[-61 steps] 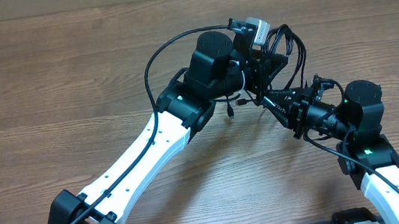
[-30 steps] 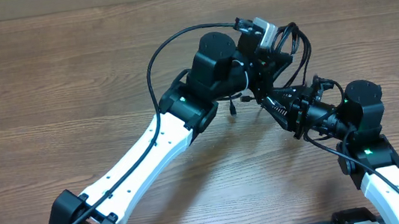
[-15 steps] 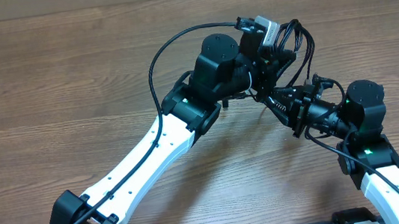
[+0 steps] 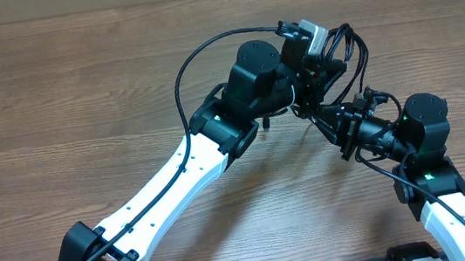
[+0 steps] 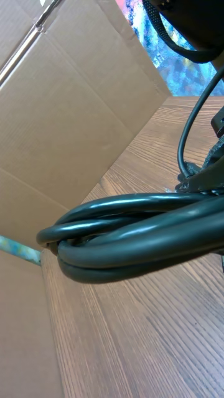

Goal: Untangle cables

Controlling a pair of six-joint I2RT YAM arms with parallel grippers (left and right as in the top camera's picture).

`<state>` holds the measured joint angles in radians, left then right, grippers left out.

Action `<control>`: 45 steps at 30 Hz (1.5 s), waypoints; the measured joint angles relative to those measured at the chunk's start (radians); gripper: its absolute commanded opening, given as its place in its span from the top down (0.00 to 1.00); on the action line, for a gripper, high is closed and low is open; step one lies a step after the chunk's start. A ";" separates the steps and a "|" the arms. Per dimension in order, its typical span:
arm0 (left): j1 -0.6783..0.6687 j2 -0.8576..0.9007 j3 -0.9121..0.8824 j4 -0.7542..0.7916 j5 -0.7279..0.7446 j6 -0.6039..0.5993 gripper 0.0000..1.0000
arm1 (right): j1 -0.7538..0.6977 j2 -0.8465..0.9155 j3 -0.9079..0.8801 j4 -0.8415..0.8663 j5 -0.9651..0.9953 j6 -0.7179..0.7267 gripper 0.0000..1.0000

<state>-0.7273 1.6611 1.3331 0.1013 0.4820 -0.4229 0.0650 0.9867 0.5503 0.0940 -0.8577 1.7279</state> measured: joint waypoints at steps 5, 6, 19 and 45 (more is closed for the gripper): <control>0.000 0.000 0.000 -0.005 -0.002 0.016 0.96 | 0.000 0.000 0.000 -0.003 0.000 -0.014 0.96; 0.000 0.000 0.000 -0.019 -0.008 0.024 0.96 | -0.002 0.000 0.000 -0.005 0.000 -0.021 0.96; 0.013 0.000 0.000 -0.191 -0.049 0.050 0.96 | -0.175 0.000 0.000 -0.001 -0.106 -0.152 0.93; 0.016 0.002 -0.001 0.175 0.140 0.128 0.96 | -0.176 0.000 0.000 -0.005 -0.297 0.150 0.72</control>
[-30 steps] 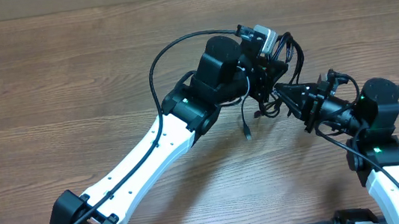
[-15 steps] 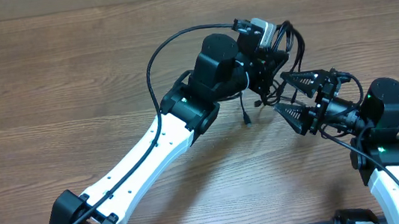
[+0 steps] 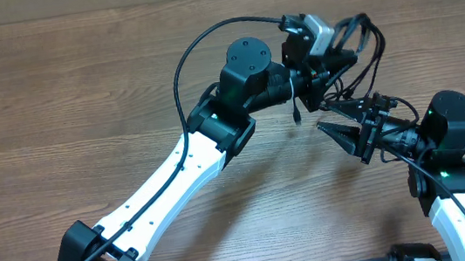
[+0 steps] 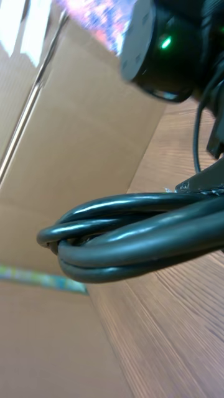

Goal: Untangle cables

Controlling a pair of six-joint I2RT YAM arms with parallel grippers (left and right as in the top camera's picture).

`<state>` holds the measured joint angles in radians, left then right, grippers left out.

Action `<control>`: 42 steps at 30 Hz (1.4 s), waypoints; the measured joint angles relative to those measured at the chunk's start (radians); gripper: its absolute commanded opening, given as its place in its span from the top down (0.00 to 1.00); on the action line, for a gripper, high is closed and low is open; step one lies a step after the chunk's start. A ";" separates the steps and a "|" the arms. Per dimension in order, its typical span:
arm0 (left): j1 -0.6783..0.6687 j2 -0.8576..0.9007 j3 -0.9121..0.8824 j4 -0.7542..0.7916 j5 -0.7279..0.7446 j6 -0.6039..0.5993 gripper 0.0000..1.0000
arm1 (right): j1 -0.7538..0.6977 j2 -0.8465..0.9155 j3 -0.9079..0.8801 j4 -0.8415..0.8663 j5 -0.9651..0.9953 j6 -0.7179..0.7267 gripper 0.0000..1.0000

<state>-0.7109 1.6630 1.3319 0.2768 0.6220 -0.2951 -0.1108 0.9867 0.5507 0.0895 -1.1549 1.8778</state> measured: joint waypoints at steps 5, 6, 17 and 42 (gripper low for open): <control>0.000 0.000 0.000 0.000 0.101 0.086 0.96 | 0.000 0.000 0.000 -0.001 -0.017 0.041 0.73; 0.000 0.000 0.000 0.001 0.114 0.095 0.96 | 0.000 0.000 0.000 0.000 -0.018 0.044 0.73; 0.000 0.000 0.000 0.001 0.250 0.169 0.96 | 0.000 0.000 0.000 0.007 -0.016 0.084 0.78; 0.000 0.000 0.002 -0.095 0.238 0.246 0.96 | 0.000 0.000 0.000 0.013 0.009 0.066 0.96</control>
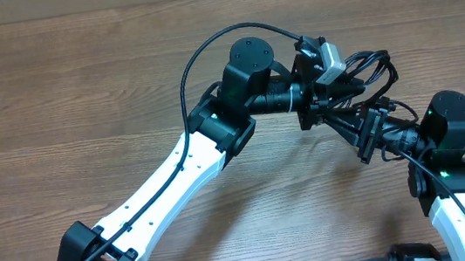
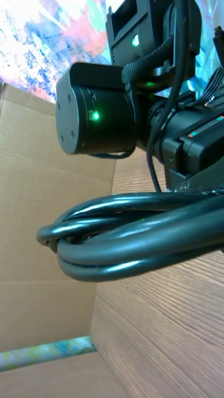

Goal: Untangle cables

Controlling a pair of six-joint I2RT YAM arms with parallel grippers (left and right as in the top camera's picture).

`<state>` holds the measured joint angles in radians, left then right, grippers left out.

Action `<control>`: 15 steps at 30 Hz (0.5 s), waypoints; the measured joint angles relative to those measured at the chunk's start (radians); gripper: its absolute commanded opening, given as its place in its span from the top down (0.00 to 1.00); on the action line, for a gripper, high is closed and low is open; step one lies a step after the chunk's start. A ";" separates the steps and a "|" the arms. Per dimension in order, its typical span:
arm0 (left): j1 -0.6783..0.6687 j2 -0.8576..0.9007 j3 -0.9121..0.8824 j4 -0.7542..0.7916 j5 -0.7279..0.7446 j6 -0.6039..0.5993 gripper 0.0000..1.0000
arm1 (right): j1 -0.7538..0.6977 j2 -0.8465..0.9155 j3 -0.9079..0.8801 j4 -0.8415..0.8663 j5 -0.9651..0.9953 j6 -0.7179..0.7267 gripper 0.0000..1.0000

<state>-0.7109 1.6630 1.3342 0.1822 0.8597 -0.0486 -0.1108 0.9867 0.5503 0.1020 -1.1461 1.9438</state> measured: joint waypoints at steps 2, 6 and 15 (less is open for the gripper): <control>0.000 0.000 0.003 -0.015 -0.013 0.000 0.96 | 0.000 0.000 -0.001 0.031 0.002 -0.011 0.96; 0.000 -0.003 0.018 -0.068 -0.093 -0.026 0.96 | 0.000 0.006 -0.006 0.147 0.002 -0.050 0.96; 0.000 -0.013 0.023 -0.120 -0.302 -0.147 0.96 | 0.000 0.008 -0.008 0.202 -0.003 -0.096 0.96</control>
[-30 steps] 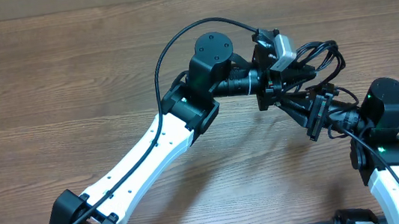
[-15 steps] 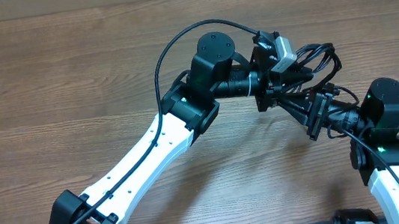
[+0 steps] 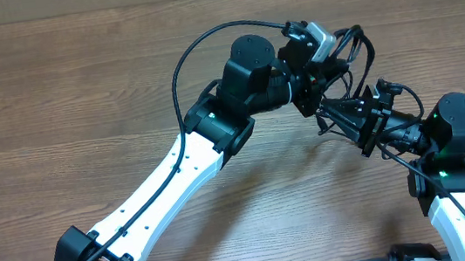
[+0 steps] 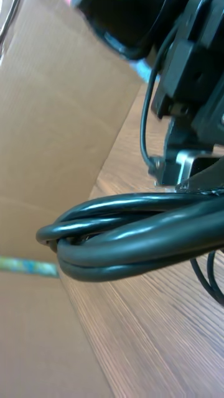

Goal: Untangle cables

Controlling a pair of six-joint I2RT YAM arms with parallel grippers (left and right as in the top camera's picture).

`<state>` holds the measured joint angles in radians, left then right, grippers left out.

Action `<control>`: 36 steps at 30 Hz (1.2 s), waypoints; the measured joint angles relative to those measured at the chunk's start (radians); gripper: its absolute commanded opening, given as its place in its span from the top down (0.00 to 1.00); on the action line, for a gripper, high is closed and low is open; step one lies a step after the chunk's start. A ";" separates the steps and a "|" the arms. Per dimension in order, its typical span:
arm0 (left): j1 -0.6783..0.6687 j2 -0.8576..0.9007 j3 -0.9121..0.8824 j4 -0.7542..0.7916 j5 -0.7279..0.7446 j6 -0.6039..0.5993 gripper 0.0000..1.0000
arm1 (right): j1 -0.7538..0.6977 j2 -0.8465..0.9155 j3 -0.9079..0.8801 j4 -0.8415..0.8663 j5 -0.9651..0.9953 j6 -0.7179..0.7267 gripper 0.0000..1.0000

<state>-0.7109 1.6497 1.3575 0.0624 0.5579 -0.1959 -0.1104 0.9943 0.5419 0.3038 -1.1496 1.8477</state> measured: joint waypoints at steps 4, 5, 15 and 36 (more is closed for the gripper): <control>0.006 0.000 0.000 -0.043 -0.085 -0.048 0.96 | 0.000 0.000 0.000 0.011 -0.011 -0.008 0.96; 0.006 0.000 -0.001 -0.047 -0.099 -0.060 0.96 | 0.000 0.000 0.000 0.011 -0.013 -0.011 0.96; 0.006 0.000 -0.001 -0.049 -0.079 -0.017 0.96 | 0.000 0.000 0.000 0.014 -0.023 -0.016 0.96; -0.002 0.001 -0.004 -0.298 -0.387 -0.356 0.96 | 0.000 -0.001 0.000 0.021 -0.019 -0.016 0.96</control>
<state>-0.7128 1.6508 1.3537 -0.2356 0.1707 -0.5514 -0.1108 0.9932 0.5419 0.3248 -1.1687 1.8320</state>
